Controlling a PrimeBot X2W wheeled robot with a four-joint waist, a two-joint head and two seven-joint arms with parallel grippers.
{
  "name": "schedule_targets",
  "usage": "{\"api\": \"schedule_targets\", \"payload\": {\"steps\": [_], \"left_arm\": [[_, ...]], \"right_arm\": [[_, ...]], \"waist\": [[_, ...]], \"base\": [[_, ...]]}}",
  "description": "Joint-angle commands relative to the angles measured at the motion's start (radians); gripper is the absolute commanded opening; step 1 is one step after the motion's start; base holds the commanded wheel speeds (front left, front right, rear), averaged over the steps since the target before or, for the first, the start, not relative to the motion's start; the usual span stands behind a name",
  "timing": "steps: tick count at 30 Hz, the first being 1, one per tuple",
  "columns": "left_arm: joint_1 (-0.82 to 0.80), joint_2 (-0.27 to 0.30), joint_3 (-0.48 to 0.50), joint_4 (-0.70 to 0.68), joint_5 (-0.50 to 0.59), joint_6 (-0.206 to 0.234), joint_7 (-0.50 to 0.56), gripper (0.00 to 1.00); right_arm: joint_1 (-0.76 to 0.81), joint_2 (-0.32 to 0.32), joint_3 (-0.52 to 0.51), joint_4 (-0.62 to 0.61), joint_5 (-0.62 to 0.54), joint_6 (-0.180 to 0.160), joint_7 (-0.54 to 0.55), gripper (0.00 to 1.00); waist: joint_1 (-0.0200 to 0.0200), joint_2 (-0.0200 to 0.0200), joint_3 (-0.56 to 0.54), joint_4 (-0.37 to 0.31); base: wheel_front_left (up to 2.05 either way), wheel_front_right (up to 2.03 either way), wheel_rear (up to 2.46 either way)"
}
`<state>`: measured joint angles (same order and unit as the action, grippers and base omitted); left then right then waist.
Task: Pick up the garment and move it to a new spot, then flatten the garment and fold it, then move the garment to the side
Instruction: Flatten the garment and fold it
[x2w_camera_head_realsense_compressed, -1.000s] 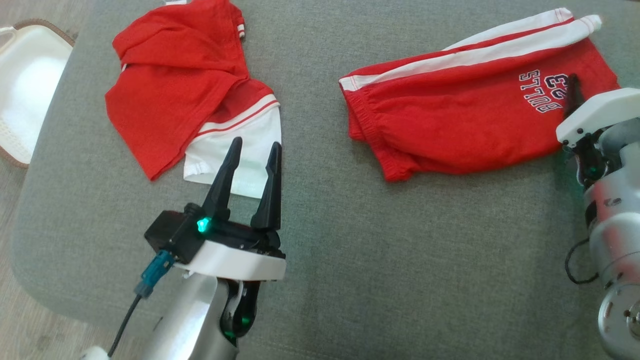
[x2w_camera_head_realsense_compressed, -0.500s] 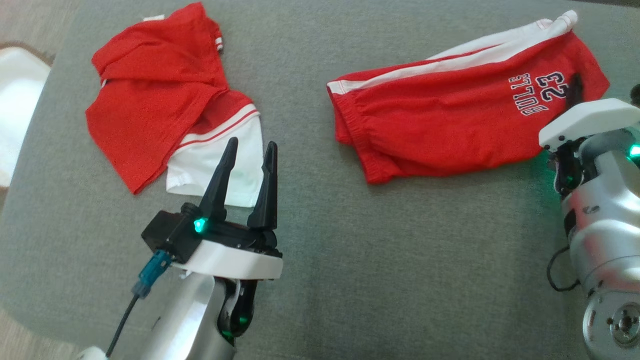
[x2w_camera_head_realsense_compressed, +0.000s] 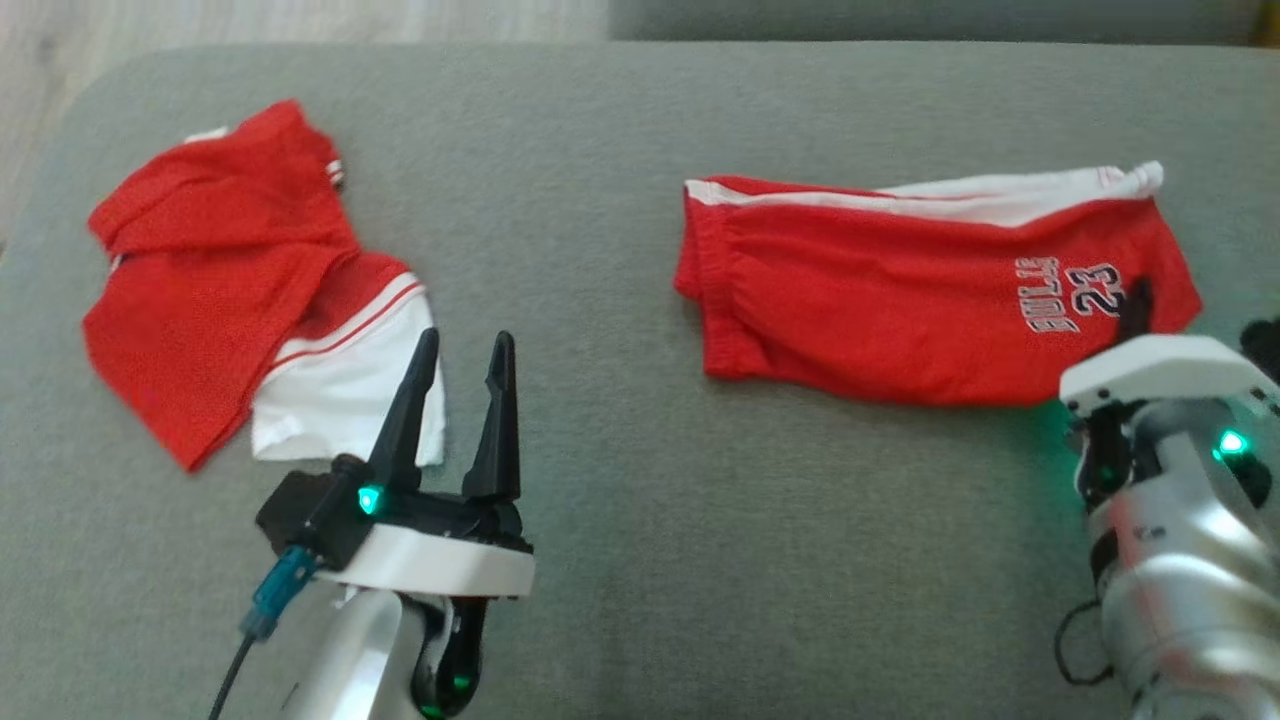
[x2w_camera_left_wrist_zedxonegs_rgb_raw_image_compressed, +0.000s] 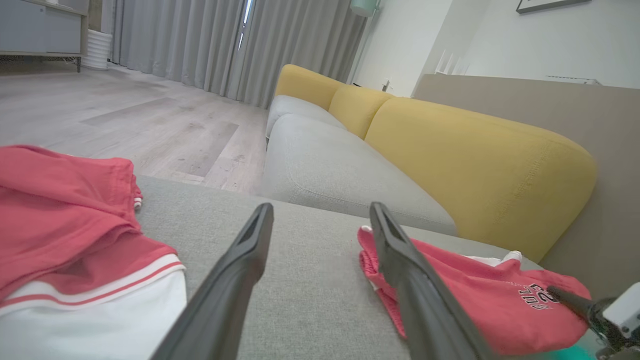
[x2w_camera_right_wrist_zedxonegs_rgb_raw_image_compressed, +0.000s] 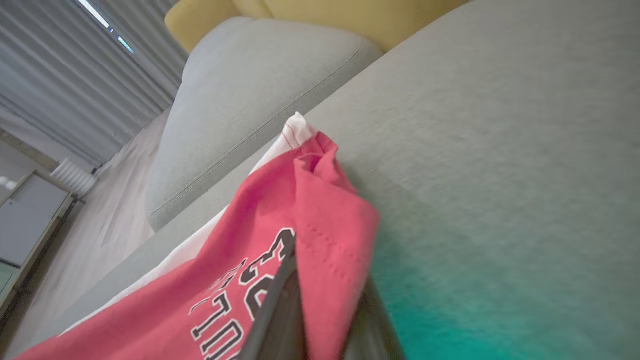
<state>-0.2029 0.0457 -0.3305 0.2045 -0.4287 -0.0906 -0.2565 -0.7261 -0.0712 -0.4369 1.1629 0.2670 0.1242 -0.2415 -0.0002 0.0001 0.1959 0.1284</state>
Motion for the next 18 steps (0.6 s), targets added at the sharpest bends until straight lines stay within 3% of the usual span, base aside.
{"api": "schedule_targets", "payload": {"steps": [1,5,10,18], "left_arm": [[-0.011,0.005,0.042,-0.034,0.012,-0.008,-0.005,1.00],[0.000,0.005,0.050,-0.037,0.017,-0.011,-0.005,1.00],[0.010,0.005,0.058,-0.035,0.025,-0.017,-0.005,1.00],[0.008,0.005,0.058,-0.029,0.033,-0.024,-0.005,1.00]], "right_arm": [[0.022,0.016,0.005,-0.065,0.011,0.007,-0.018,0.00],[0.074,0.020,-0.003,-0.122,0.032,0.007,-0.019,0.00],[0.134,0.021,0.085,-0.173,0.120,0.007,-0.020,0.00],[0.194,0.021,0.144,-0.249,0.172,0.007,-0.020,0.00]], "waist": [[0.0002,-0.0001,-0.034,-0.048],[0.0002,-0.0001,-0.046,-0.073],[0.0002,-0.0001,-0.057,-0.098],[0.0002,-0.0001,-0.060,-0.097]], "base": [[0.00,0.00,0.00],[0.00,0.00,0.00],[0.00,0.00,0.00],[0.00,0.00,0.00]]}}
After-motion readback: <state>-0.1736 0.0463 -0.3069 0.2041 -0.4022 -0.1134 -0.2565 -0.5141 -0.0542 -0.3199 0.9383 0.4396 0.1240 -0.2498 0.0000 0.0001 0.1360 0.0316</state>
